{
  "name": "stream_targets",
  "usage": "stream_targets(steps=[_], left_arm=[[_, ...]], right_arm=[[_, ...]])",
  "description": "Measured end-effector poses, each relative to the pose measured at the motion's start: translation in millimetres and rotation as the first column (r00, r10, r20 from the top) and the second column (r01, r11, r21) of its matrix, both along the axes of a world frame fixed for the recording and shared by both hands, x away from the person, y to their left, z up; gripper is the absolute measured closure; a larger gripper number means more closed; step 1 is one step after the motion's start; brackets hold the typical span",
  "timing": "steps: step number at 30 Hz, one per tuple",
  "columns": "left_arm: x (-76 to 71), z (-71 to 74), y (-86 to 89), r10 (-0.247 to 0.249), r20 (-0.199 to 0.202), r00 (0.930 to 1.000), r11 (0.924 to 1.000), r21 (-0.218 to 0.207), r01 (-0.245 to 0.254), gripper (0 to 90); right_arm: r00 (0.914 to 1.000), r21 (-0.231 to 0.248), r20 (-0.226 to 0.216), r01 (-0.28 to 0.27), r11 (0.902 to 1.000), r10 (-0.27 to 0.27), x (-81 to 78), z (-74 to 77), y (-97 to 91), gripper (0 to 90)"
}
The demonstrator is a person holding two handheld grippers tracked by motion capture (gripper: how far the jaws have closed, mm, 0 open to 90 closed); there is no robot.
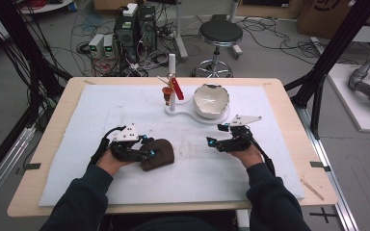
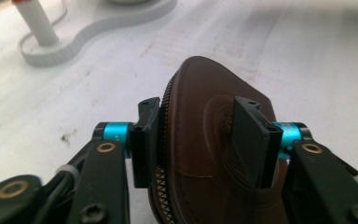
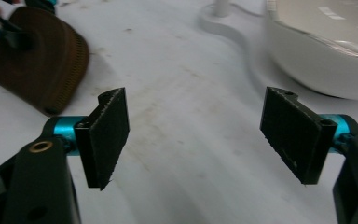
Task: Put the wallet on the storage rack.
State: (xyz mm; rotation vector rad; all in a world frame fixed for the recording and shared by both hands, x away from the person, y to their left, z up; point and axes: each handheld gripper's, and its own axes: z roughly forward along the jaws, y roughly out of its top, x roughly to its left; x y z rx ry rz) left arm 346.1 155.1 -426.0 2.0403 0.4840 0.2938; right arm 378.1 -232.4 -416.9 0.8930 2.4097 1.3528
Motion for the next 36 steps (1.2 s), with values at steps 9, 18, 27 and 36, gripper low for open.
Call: stream_targets(steps=[9,18,27,36], left_arm=[[-1.2,-0.3,-3.0,-0.022,0.013,0.9997,0.9995,-0.024,0.023,56.1],[2.2,-2.2,0.7,-0.015,-0.039,0.9991,0.9983,-0.057,0.013,55.5],[11.6,-9.3,13.3,-0.055,-0.266,0.9625,0.9877,-0.156,0.013,48.8],[2.9,-0.4,3.5,-0.135,-0.092,0.9866,0.9795,-0.163,0.119,66.1]], right_arm=[[0.9713,0.064,-0.105,-0.208,0.9761,0.214,2.2,-16.3,67.7,25.7],[0.9185,0.069,-0.185,-0.343,0.9369,0.35,0.8,-31.0,115.7,40.4],[0.9232,-0.012,-0.103,-0.374,0.9275,0.37,-6.0,-22.4,115.7,47.9],[0.9214,0.069,-0.101,-0.37,0.9266,0.375,-1.3,-26.6,116.6,37.5]])
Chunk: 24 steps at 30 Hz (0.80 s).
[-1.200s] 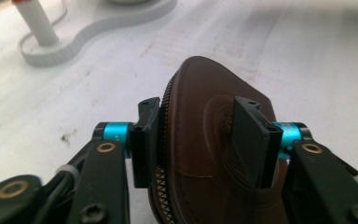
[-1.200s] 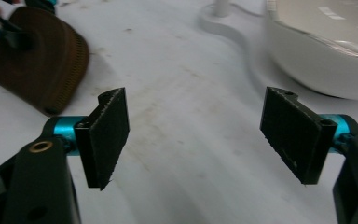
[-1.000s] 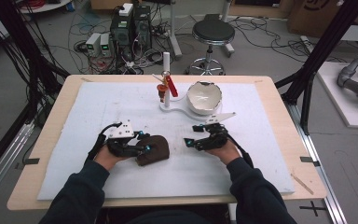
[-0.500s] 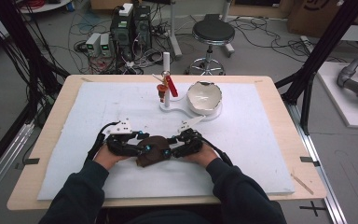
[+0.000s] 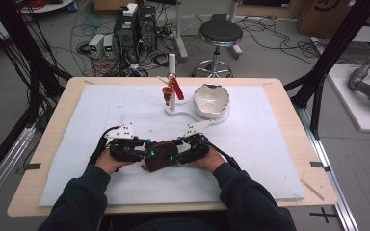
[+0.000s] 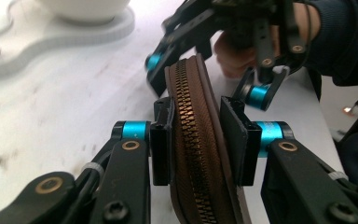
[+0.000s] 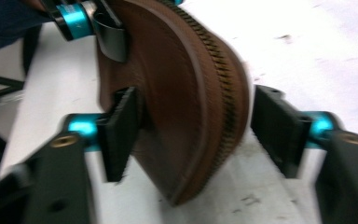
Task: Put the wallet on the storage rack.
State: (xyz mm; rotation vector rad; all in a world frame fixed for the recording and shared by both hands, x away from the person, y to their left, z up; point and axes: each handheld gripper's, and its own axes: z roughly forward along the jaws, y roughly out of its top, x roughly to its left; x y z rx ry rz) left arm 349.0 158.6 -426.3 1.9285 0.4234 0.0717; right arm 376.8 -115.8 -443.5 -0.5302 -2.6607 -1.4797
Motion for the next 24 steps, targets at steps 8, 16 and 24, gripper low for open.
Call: stream_targets(steps=[8,16,24], left_arm=[[5.1,4.0,15.6,0.207,-0.004,0.9784,0.9783,-0.011,-0.207,43.2],[8.9,5.0,44.1,0.393,-0.009,0.9194,0.9174,-0.063,-0.393,38.9],[13.1,2.1,57.0,0.483,-0.016,0.8756,0.8739,-0.057,-0.483,22.1]], right_arm=[[0.9963,0.043,-0.084,-0.017,0.9989,0.021,6.9,7.0,-16.1,63.6],[0.9983,0.071,-0.002,0.058,0.9958,-0.058,7.5,21.1,-42.5,66.7],[0.9821,0.115,0.084,0.159,0.9806,-0.169,7.2,41.8,-75.6,66.7]])
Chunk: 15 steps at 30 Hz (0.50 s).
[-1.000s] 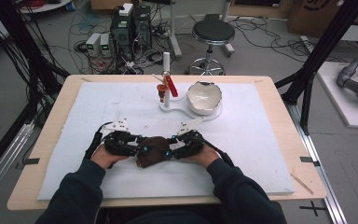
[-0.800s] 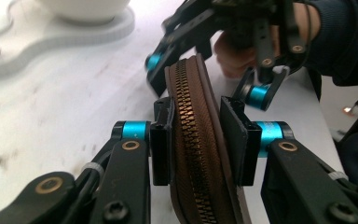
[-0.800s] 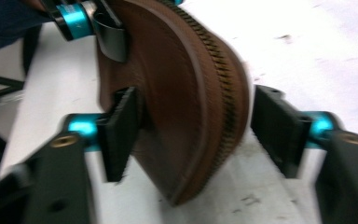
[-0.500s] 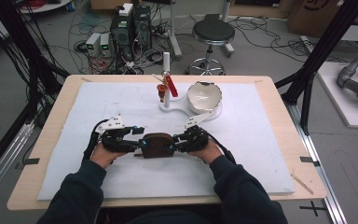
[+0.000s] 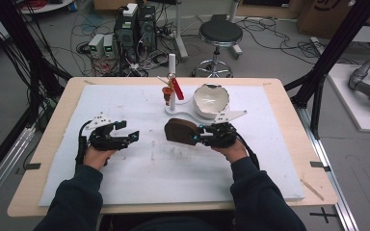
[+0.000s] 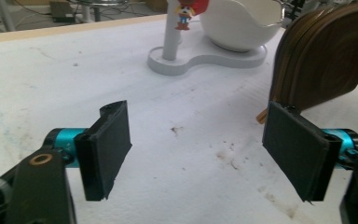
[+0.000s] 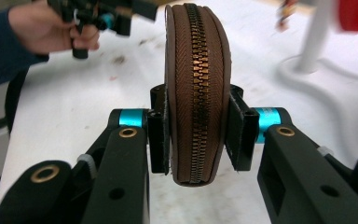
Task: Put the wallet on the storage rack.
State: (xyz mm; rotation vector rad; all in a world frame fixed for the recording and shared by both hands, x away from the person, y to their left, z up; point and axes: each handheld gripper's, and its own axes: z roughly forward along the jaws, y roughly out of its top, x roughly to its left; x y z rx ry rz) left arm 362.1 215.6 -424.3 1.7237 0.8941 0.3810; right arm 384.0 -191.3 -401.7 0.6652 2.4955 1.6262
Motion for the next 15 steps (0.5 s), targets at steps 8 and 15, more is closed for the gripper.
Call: stream_targets(steps=[8,15], left_arm=[[1.9,-2.4,5.4,0.036,-0.003,0.9993,0.9992,0.019,-0.036,21.3],[2.2,-1.5,10.8,0.053,0.009,0.9986,0.9986,0.008,-0.053,21.5]], right_arm=[[0.9837,0.065,0.099,0.144,0.9874,-0.15,4.8,26.6,-34.4,66.8],[0.9391,0.079,0.15,0.301,0.9504,-0.309,21.6,47.5,-56.9,67.0]])
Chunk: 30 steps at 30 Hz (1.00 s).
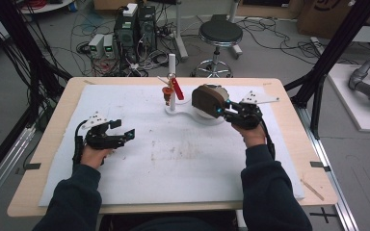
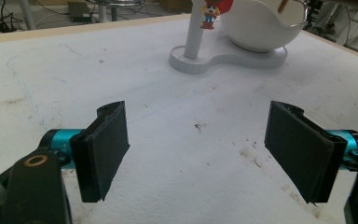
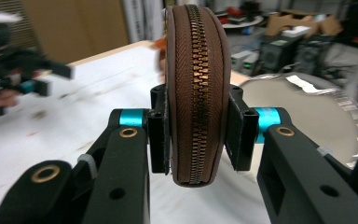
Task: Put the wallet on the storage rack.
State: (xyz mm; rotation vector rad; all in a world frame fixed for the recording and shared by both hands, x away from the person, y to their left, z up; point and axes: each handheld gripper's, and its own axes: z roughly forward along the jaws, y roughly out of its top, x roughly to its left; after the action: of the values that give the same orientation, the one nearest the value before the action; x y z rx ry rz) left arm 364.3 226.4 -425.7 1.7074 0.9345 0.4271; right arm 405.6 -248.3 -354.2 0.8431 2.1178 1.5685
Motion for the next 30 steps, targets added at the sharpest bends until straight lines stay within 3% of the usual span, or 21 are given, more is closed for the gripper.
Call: stream_targets(steps=[5,10,22,26,27,30], left_arm=[[0.4,0.5,7.4,0.015,0.0,0.9999,0.9999,0.002,-0.015,21.4],[0.3,0.5,8.5,0.02,0.001,0.9998,0.9998,0.001,-0.02,21.4],[0.0,0.3,7.4,0.014,-0.003,0.9999,0.9999,0.003,-0.014,21.5],[0.4,-0.1,7.2,0.007,-0.006,1.0,1.0,0.005,-0.007,21.5],[0.4,-0.2,6.9,0.008,-0.006,1.0,1.0,0.004,-0.008,21.5],[0.4,0.0,6.9,0.006,-0.007,1.0,1.0,0.006,-0.006,21.5]], right_arm=[[0.9969,-0.041,0.015,0.077,0.9962,-0.077,20.0,9.7,-9.2,67.1],[0.9935,-0.091,0.002,0.113,0.9894,-0.113,38.0,5.0,-10.1,67.1],[0.9939,-0.199,-0.032,0.097,0.9752,-0.106,57.6,-19.9,8.3,66.8],[0.9871,-0.203,-0.034,0.147,0.9681,-0.157,59.8,-21.8,5.0,61.6],[0.9842,-0.2,-0.03,0.165,0.9659,-0.175,59.9,-21.6,3.9,55.6],[0.9814,-0.16,-0.023,0.185,0.9698,-0.191,57.9,-17.7,-0.4,55.2]])
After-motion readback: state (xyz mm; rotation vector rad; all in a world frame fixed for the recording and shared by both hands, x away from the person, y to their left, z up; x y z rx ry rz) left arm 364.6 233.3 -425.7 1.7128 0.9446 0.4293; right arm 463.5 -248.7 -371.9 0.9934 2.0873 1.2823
